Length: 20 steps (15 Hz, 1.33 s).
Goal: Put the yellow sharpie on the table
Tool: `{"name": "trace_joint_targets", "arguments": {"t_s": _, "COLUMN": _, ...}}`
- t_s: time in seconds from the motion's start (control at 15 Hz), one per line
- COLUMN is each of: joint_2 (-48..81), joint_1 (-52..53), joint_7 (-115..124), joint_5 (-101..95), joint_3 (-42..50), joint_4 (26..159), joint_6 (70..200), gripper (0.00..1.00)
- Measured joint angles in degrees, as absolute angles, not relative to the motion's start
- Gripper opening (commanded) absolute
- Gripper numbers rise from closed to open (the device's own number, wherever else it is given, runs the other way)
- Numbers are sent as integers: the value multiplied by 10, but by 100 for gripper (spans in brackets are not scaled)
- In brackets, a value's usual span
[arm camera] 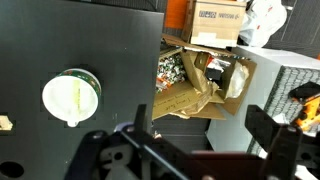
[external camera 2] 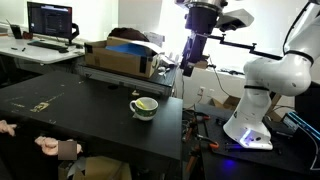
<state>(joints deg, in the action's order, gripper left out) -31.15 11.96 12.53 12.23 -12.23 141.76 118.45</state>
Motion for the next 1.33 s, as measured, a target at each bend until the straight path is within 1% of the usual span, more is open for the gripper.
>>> {"name": "trace_joint_targets", "arguments": {"t_s": 0.73, "joint_2": -311, "joint_1": 63, "joint_7": 140, "joint_5": 119, "joint_3": -109, "joint_4": 1424, "joint_6": 1246, "gripper": 100}}
{"name": "trace_joint_targets", "arguments": {"t_s": 1.33, "joint_2": -294, "joint_1": 14, "joint_7": 140, "joint_5": 85, "joint_3": -82, "joint_4": 1472, "joint_6": 1330, "gripper": 100}}
